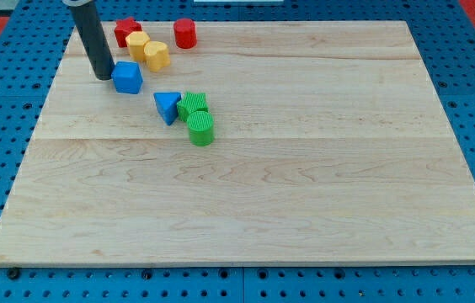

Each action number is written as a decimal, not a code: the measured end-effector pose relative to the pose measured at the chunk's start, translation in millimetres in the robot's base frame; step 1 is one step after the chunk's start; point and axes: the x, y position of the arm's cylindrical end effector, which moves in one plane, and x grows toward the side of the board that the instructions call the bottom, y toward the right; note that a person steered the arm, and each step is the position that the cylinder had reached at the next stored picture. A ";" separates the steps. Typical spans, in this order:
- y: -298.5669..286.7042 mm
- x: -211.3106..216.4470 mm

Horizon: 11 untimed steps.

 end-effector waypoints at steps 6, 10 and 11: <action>127.7 43.5; 282.5 26.7; 161.8 37.0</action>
